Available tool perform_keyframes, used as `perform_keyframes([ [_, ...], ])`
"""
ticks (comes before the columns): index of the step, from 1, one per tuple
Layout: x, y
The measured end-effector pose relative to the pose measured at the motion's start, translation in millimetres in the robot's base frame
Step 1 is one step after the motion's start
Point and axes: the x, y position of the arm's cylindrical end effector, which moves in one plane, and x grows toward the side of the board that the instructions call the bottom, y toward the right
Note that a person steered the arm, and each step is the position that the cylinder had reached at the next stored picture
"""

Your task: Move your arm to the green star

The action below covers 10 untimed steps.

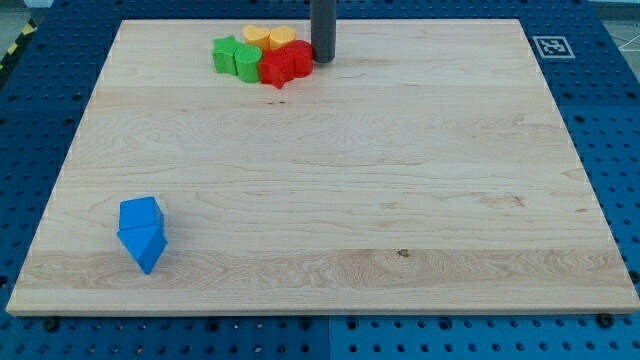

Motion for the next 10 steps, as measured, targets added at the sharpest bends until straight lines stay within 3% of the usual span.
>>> perform_keyframes([
  [2,-17,19],
  [3,-51,19],
  [4,-64,-26],
  [6,-58,-124],
  [10,-49,-133],
])
